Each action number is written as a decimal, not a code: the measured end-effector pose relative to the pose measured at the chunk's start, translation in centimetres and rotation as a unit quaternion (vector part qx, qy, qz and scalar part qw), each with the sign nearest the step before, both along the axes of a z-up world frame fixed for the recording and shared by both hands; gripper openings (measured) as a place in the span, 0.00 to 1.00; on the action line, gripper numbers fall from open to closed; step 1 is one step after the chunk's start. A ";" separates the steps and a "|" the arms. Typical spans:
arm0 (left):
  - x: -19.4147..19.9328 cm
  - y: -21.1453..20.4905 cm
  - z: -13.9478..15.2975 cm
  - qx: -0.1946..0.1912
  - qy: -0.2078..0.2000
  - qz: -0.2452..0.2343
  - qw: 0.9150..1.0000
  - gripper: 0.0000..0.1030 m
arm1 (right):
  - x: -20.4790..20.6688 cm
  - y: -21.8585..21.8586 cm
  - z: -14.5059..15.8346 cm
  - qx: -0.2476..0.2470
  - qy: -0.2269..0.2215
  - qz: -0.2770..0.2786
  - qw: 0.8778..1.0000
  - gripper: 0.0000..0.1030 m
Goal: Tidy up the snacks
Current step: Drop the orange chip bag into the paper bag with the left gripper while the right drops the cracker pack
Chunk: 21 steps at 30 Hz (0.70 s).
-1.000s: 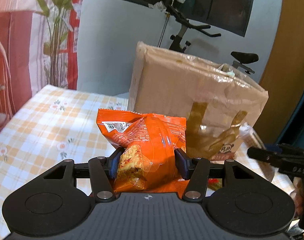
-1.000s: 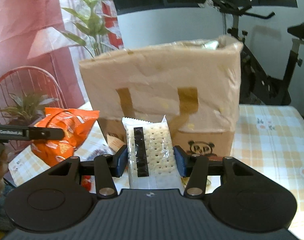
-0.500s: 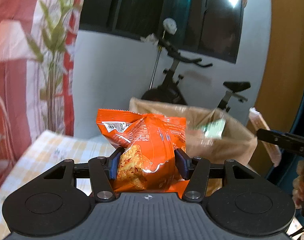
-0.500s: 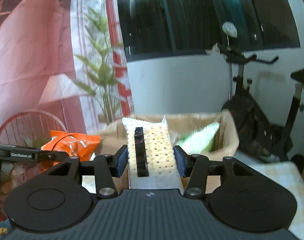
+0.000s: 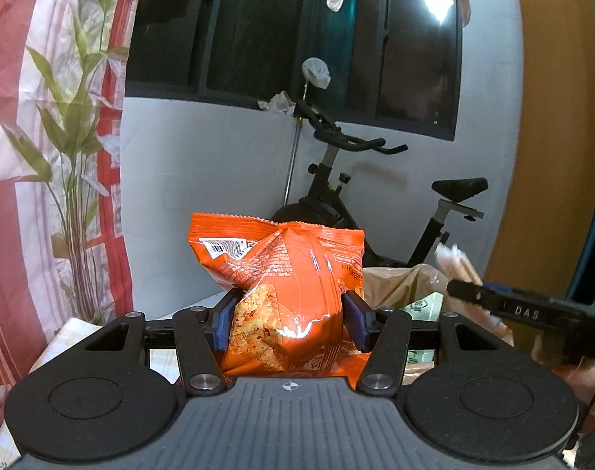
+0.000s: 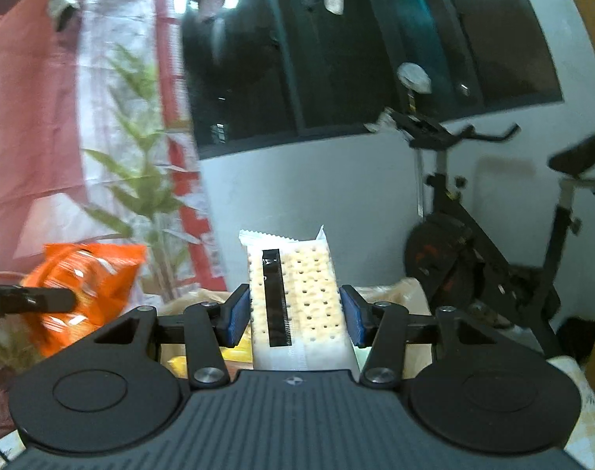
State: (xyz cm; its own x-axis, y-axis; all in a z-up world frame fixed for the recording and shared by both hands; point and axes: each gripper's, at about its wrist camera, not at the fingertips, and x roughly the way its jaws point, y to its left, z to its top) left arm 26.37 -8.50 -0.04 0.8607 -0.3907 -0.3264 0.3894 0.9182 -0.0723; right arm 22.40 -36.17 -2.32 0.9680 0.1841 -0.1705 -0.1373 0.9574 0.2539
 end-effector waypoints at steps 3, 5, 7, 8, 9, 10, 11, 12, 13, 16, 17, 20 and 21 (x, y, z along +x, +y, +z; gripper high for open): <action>0.5 -0.1 -0.4 0.005 0.006 0.003 1.000 0.56 | 0.9 -1.1 -1.4 0.016 0.023 -0.004 1.000 0.64; 0.8 -0.1 -0.7 0.009 0.011 0.004 1.000 0.56 | 0.7 -1.5 -1.9 0.018 0.025 -0.010 0.999 0.69; 1.1 -0.2 -0.8 0.009 0.016 0.004 1.000 0.56 | 0.4 -1.9 -2.0 0.020 0.022 -0.014 0.999 0.71; 1.3 -0.1 -0.7 0.008 0.017 0.003 1.000 0.56 | 0.3 -2.1 -2.0 0.025 0.022 -0.014 0.999 0.71; 1.4 -0.3 -0.7 0.007 0.019 0.001 1.000 0.56 | 0.1 -2.3 -2.0 0.029 0.023 -0.015 0.999 0.71; 1.7 -0.3 -0.7 0.007 0.020 0.000 1.000 0.56 | 0.0 -2.5 -2.0 0.030 0.023 -0.016 0.999 0.71; 2.1 -0.6 -0.6 0.007 0.021 -0.002 1.000 0.57 | -0.1 -2.5 -1.9 0.029 0.022 -0.016 0.999 0.71; 2.5 -0.9 -0.6 0.008 0.024 -0.003 1.000 0.57 | -0.3 -2.4 -1.9 0.027 0.022 -0.015 0.999 0.71; 3.0 -1.1 -0.5 0.008 0.025 -0.004 1.000 0.57 | -0.4 -2.3 -1.8 0.025 0.021 -0.014 0.999 0.71; 4.4 -2.4 -0.2 0.014 0.027 -0.010 0.999 0.56 | -0.7 -2.1 -1.8 0.023 0.023 -0.012 0.999 0.71; 4.9 -2.9 0.0 0.018 0.025 -0.012 0.999 0.57 | -0.8 -2.1 -1.8 0.024 0.024 -0.013 0.999 0.71; 6.8 -4.8 0.2 0.029 0.031 -0.024 0.999 0.57 | -1.1 -2.2 -2.0 0.031 0.026 -0.013 0.999 0.71; 7.5 -5.5 0.3 0.025 0.036 -0.028 0.999 0.57 | -1.2 -2.2 -2.1 0.033 0.027 -0.014 0.999 0.71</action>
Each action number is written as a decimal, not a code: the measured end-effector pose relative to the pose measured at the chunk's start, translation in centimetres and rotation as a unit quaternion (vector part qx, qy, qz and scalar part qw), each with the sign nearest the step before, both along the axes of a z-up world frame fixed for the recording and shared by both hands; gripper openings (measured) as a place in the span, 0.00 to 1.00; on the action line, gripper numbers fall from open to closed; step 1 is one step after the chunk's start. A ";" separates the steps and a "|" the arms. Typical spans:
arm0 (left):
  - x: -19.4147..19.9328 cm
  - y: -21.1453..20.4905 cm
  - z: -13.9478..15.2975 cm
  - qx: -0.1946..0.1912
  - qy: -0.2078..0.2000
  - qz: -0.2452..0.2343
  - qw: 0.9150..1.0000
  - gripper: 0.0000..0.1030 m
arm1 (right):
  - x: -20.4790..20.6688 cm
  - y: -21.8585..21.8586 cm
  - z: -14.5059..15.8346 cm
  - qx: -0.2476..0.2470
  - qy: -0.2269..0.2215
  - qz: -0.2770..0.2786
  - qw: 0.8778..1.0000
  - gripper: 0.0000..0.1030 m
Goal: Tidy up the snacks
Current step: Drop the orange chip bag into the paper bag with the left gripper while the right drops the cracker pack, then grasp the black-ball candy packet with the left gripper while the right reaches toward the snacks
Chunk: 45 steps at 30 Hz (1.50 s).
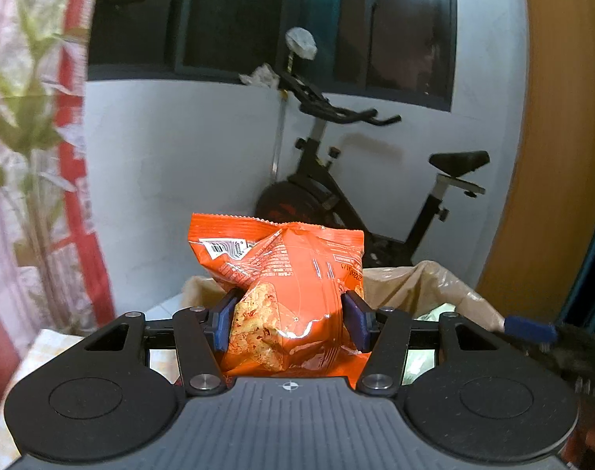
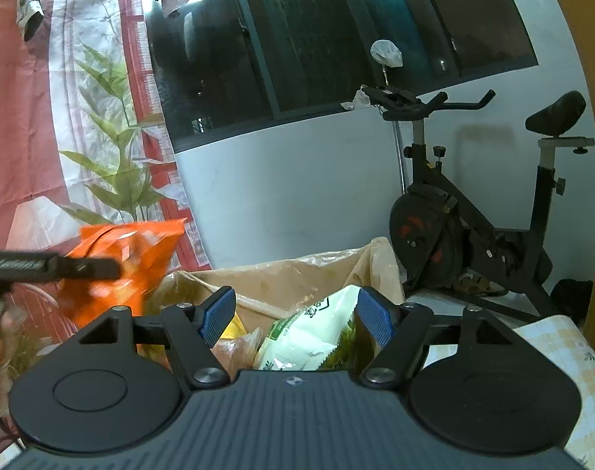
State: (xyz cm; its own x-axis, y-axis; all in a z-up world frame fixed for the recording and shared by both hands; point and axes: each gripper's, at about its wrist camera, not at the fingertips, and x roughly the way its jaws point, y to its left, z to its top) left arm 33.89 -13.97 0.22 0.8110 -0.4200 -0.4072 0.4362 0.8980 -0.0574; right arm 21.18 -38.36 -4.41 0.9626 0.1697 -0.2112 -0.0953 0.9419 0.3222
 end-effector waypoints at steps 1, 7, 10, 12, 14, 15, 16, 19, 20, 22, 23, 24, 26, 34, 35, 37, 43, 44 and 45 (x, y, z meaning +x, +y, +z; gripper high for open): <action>0.7 -0.6 -0.1 -0.007 0.007 -0.006 1.000 0.57 | -0.1 0.0 -0.1 0.001 0.001 -0.001 1.000 0.71; 4.3 -3.9 -2.3 0.023 0.058 -0.018 0.998 0.72 | -0.5 -0.3 -0.4 0.007 0.009 -0.007 1.000 0.71; 4.3 -3.4 -2.8 0.039 0.055 -0.005 0.998 0.72 | -0.9 -0.2 -0.4 0.004 0.011 -0.005 1.000 0.71; 4.0 -2.2 -2.9 0.018 0.060 -0.005 0.998 0.75 | -1.3 -0.1 -0.4 -0.001 0.010 -0.003 1.000 0.71; 3.4 -0.7 -2.8 0.002 0.064 0.001 0.998 0.75 | -1.6 0.0 -0.4 -0.005 0.009 -0.002 1.000 0.71; 3.0 0.0 -2.7 0.000 0.062 0.006 0.998 0.75 | -1.7 0.0 -0.5 -0.004 0.010 -0.002 1.000 0.71; 2.6 0.5 -2.5 0.000 0.058 0.010 0.998 0.75 | -1.9 0.1 -0.5 -0.003 0.010 -0.003 1.000 0.71; 1.1 2.2 -2.0 0.005 0.043 0.022 0.999 0.75 | -2.4 0.4 -0.6 0.000 0.009 -0.002 1.000 0.71; 0.6 2.7 -1.8 0.004 0.039 0.026 0.999 0.75 | -2.6 0.5 -0.6 0.000 0.008 -0.001 1.000 0.71; -0.5 3.9 -1.5 0.002 0.032 0.034 0.999 0.75 | -3.2 0.9 -0.7 -0.004 0.007 0.002 1.000 0.71; -0.9 4.4 -1.4 0.002 0.030 0.038 0.999 0.75 | -3.5 1.2 -0.8 -0.008 0.007 0.004 1.000 0.71; -1.4 4.8 -1.3 0.002 0.029 0.043 0.999 0.75 | -3.8 1.5 -0.9 -0.014 0.007 0.006 1.000 0.71; -2.4 6.0 -1.4 0.005 0.029 0.051 0.998 0.75 | -4.4 2.1 -1.1 -0.027 0.004 0.009 1.000 0.71; -6.4 10.1 -4.6 0.008 0.059 0.085 0.995 0.75 | -6.3 3.6 -2.3 -0.042 0.011 0.019 0.999 0.71; -6.7 10.5 -5.2 0.007 0.069 0.087 0.994 0.74 | -6.4 3.8 -2.7 -0.041 0.018 0.021 0.999 0.71; -7.4 11.0 -6.8 0.005 0.092 0.088 0.992 0.74 | -6.4 4.1 -3.5 -0.036 0.031 0.024 0.999 0.71; -8.5 11.3 -11.8 0.018 0.155 0.092 0.983 0.71 | -6.7 5.1 -6.5 -0.028 0.079 0.035 0.996 0.71; -8.6 11.1 -12.3 0.025 0.159 0.087 0.983 0.69 | -6.9 5.3 -7.1 -0.028 0.088 0.037 0.995 0.71; -8.6 10.9 -12.7 0.033 0.161 0.082 0.983 0.69 | -6.9 5.5 -7.6 -0.031 0.096 0.039 0.994 0.71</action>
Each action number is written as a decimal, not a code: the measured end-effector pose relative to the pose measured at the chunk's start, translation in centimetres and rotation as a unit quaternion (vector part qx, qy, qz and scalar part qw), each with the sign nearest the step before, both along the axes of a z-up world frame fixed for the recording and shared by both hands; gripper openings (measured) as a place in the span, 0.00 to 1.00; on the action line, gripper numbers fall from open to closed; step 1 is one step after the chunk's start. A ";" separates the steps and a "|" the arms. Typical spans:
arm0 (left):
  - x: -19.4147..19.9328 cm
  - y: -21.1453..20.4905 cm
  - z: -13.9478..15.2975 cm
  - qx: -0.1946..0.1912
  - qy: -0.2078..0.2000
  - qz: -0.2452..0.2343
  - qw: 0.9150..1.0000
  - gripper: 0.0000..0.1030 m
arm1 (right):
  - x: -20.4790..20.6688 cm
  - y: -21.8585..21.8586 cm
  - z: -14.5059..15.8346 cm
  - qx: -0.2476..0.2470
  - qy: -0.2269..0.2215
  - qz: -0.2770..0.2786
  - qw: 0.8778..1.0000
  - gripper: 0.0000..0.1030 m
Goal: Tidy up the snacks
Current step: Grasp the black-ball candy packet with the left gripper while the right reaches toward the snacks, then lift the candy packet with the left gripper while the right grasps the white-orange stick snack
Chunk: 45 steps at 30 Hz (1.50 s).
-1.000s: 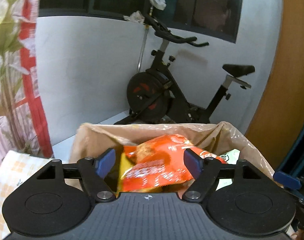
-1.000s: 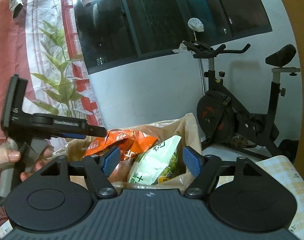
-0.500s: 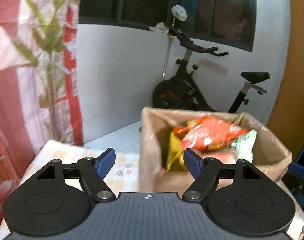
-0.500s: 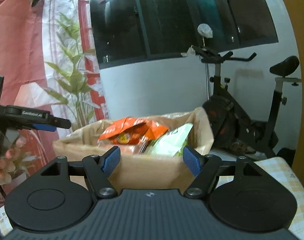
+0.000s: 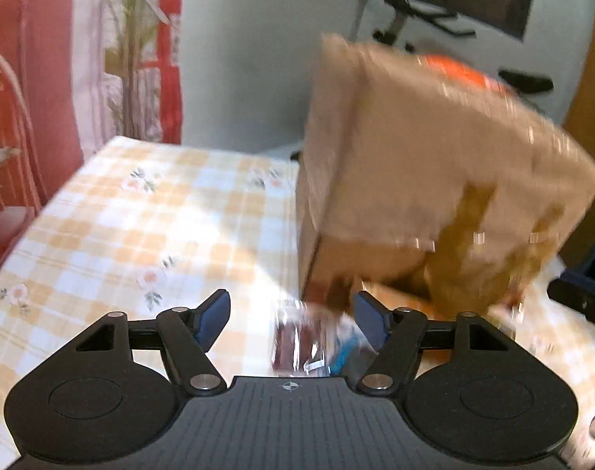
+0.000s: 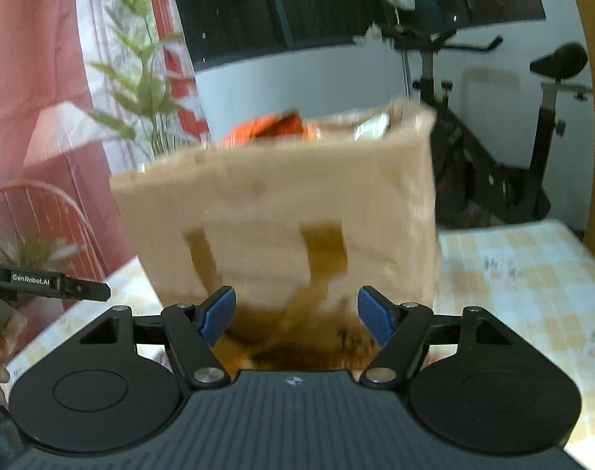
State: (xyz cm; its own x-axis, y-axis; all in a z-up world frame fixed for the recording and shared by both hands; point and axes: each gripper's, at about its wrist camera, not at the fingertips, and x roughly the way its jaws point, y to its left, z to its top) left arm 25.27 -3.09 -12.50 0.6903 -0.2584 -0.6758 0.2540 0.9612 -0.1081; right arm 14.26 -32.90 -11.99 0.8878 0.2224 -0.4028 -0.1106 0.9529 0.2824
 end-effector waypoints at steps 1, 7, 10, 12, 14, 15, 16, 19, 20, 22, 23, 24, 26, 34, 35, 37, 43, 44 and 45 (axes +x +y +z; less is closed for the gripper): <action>0.1 -0.5 -0.4 0.009 0.002 -0.009 1.000 0.69 | -0.1 0.2 -0.5 -0.004 0.008 0.001 1.000 0.71; -0.2 -3.5 -2.9 0.040 0.012 -0.080 0.996 0.69 | -0.2 0.1 -2.0 0.000 0.037 -0.007 0.999 0.71; -0.3 -4.9 -3.9 0.064 0.017 -0.108 0.992 0.69 | -0.3 -0.2 -2.4 0.001 0.046 -0.013 0.999 0.71; -0.2 -5.2 -4.7 0.069 0.025 -0.115 0.991 0.69 | -0.4 -0.3 -2.8 0.000 0.054 -0.015 0.998 0.71; -0.2 -5.5 -5.3 0.071 0.036 -0.119 0.990 0.69 | -0.5 -0.4 -3.2 0.000 0.061 -0.017 0.998 0.71; -0.4 -5.5 -5.6 0.071 0.040 -0.119 0.989 0.69 | -0.6 -0.4 -3.4 0.000 0.064 -0.018 0.998 0.71; -0.6 -5.9 -5.9 0.071 0.041 -0.120 0.989 0.69 | -0.7 -0.4 -3.6 -0.001 0.068 -0.019 0.998 0.71; -1.4 -5.9 -6.4 0.074 0.031 -0.116 0.990 0.47 | -0.9 -0.2 -4.2 -0.004 0.079 -0.021 0.997 0.71; -1.6 -5.9 -6.4 0.072 0.028 -0.112 0.991 0.46 | -1.0 0.0 -4.4 -0.006 0.084 -0.019 0.996 0.71; -1.9 -5.6 -6.3 0.068 0.025 -0.102 0.992 0.45 | -1.1 0.4 -4.9 -0.010 0.092 -0.013 0.996 0.71; -1.9 -5.4 -6.3 0.070 0.023 -0.096 0.993 0.45 | -1.2 0.7 -5.1 -0.013 0.095 -0.007 0.995 0.71; -2.1 -5.2 -6.2 0.071 0.019 -0.089 0.993 0.45 | -1.2 1.0 -5.3 -0.017 0.097 -0.002 0.995 0.71; -2.5 -4.5 -5.8 0.061 0.015 -0.079 0.995 0.45 | -1.3 1.5 -5.4 -0.023 0.095 0.008 0.995 0.71; -3.9 -1.6 -3.8 0.023 -0.011 -0.016 1.000 0.45 | 0.5 3.7 -5.2 -0.062 0.090 0.060 0.992 0.71; -4.0 -1.2 -3.7 0.019 -0.013 -0.009 1.000 0.45 | 1.1 4.3 -5.2 -0.070 0.090 0.074 0.991 0.71; -4.0 -0.8 -3.5 0.013 -0.016 0.001 1.000 0.45 | 2.1 5.2 -5.3 -0.079 0.091 0.099 0.988 0.71; -4.7 -0.4 -3.1 0.009 -0.019 0.006 1.000 0.45 | 6.0 8.4 -5.8 -0.128 0.094 0.154 0.975 0.69; -4.7 -0.4 -3.2 0.009 -0.018 0.006 1.000 0.45 | 6.5 8.8 -5.8 -0.130 0.095 0.158 0.974 0.69; -4.5 -0.2 -3.4 0.008 -0.018 0.007 1.000 0.45 | 7.0 9.1 -5.9 -0.130 0.096 0.161 0.974 0.68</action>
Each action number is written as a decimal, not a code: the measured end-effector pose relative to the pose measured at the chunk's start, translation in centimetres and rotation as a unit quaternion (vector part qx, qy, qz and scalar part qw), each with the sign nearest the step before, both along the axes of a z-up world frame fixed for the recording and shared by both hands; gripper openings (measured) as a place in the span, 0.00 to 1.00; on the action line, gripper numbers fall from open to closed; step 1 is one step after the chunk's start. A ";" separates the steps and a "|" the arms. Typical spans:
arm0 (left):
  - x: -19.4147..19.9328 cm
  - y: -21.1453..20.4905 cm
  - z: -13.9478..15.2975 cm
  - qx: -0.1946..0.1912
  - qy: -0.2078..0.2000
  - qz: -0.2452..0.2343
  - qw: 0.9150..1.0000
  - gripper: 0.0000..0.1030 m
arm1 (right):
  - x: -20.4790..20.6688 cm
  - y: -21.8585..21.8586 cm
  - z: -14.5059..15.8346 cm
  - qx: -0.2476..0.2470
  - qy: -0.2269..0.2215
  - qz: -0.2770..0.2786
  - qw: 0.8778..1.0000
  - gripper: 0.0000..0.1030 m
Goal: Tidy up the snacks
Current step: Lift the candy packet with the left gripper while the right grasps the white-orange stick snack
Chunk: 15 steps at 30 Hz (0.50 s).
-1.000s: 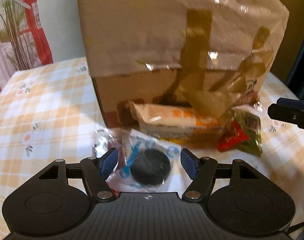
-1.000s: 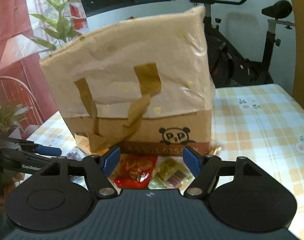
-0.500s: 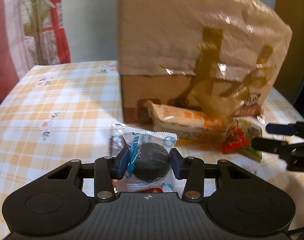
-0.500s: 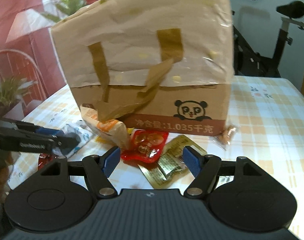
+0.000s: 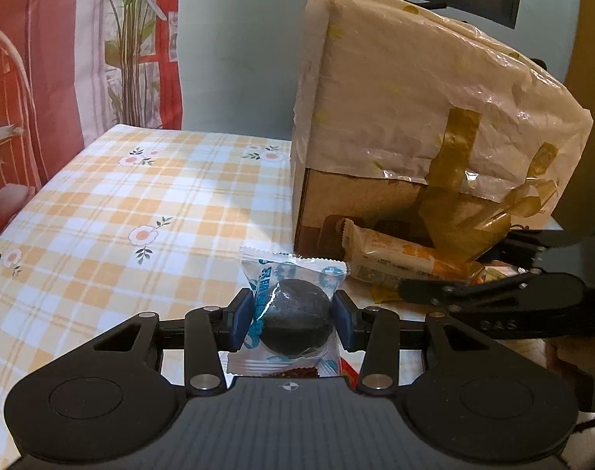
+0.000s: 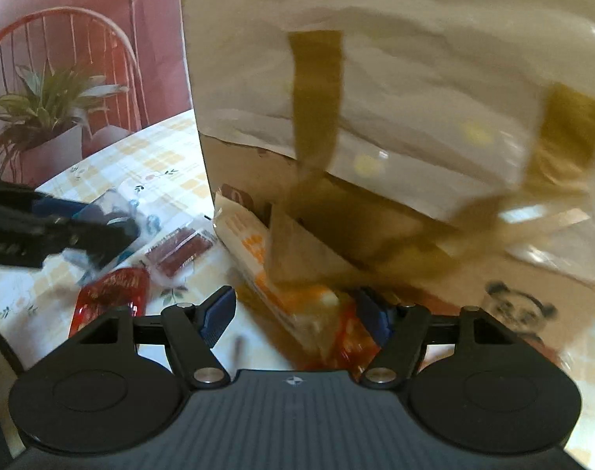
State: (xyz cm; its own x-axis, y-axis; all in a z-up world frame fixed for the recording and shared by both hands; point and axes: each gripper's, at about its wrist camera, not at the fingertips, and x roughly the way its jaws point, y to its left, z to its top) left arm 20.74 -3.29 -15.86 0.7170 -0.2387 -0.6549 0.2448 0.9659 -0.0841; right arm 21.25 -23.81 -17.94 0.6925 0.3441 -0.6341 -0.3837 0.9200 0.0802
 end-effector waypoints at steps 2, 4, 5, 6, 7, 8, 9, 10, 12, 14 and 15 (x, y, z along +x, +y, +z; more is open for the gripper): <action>0.1 0.0 -0.1 -0.001 0.003 0.001 1.000 0.45 | 0.6 0.7 -0.1 -0.001 -0.001 0.006 1.000 0.67; 0.1 0.0 -0.2 -0.002 0.004 0.000 1.000 0.45 | 0.8 1.1 -0.2 0.001 -0.005 0.011 1.000 0.56; 0.0 0.0 -0.2 -0.003 0.004 -0.001 1.000 0.45 | 0.7 1.1 -0.3 0.006 -0.005 0.015 1.000 0.52; 0.0 0.0 -0.2 -0.003 0.003 -0.002 1.000 0.45 | 0.4 1.0 -0.3 0.012 -0.005 0.014 1.000 0.49; 0.1 -0.1 -0.2 -0.003 0.004 -0.003 1.000 0.45 | 0.1 0.9 -0.3 0.017 -0.005 0.013 1.000 0.47; 0.2 -0.1 -0.3 -0.004 0.005 -0.004 1.000 0.45 | -0.2 0.7 -0.3 0.024 -0.003 0.011 1.000 0.43; 0.2 -0.1 -0.4 -0.003 0.006 -0.005 1.000 0.45 | -0.8 0.4 -0.4 0.031 -0.001 0.005 0.999 0.40; 0.2 -0.2 -0.4 -0.003 0.007 -0.007 1.000 0.45 | -1.4 0.2 -0.4 0.038 0.001 -0.001 0.999 0.38; 0.2 -0.4 -0.5 -0.002 0.010 -0.010 1.000 0.45 | -2.7 -0.3 -0.4 0.057 0.008 -0.012 0.998 0.35; 0.1 -0.6 -0.6 -0.002 0.012 -0.013 1.000 0.45 | -4.2 -1.0 -0.5 0.077 0.014 -0.020 0.997 0.33; 0.1 -0.7 -0.6 -0.001 0.012 -0.016 1.000 0.45 | -4.8 -1.2 -0.4 0.084 0.018 -0.023 0.996 0.33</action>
State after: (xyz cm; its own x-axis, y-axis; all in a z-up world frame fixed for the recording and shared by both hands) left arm 20.85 -4.01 -16.49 0.6931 -0.2628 -0.6713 0.2729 0.9575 -0.0931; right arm 16.43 -25.05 -18.37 0.6879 0.4156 -0.5951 -0.3361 0.9091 0.2463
